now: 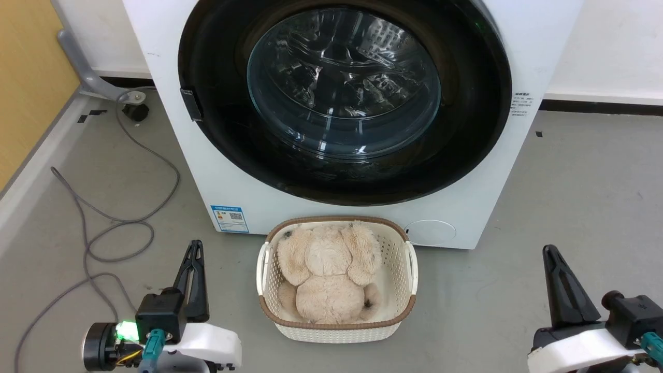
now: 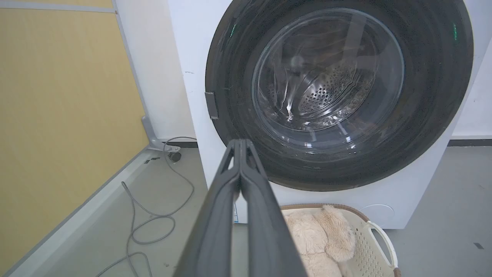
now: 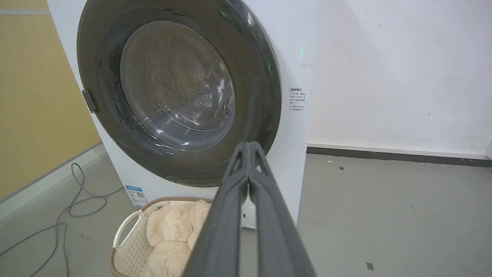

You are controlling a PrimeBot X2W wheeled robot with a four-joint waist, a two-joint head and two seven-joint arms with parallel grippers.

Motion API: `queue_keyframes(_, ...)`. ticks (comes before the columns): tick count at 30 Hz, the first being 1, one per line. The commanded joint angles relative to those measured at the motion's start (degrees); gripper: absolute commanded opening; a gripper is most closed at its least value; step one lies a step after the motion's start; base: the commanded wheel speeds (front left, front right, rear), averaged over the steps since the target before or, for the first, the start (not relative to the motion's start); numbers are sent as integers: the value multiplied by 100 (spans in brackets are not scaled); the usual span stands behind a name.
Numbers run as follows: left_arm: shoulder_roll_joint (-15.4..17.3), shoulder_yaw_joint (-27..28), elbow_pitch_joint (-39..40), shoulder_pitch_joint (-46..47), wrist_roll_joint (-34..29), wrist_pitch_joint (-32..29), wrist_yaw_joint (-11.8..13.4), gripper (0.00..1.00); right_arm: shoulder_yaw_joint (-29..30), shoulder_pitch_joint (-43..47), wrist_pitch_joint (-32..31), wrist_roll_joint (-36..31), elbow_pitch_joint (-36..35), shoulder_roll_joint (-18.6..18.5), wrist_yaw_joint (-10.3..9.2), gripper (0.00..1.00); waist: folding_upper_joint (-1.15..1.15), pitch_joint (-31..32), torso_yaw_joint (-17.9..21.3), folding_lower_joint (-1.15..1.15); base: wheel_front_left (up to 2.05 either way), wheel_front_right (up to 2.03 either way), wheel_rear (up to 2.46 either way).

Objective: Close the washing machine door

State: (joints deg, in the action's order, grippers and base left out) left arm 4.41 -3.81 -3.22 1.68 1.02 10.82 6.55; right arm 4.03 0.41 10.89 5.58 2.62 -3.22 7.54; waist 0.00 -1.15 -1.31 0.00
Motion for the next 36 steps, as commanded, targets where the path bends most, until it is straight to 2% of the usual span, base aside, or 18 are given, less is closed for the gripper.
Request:
queue_keyframes(1,-12,23,32,-47,-27,-29,-27,0,-20,-12,-31,-16,-55,10,-2,0,0,1,1,0,0,0,0)
queue_keyframes(36,-67,162,145,-94,-56,-438,-271,0,-169,-23,-443,-227,-135,19,-3,0,0,45,51,0,0,0,0)
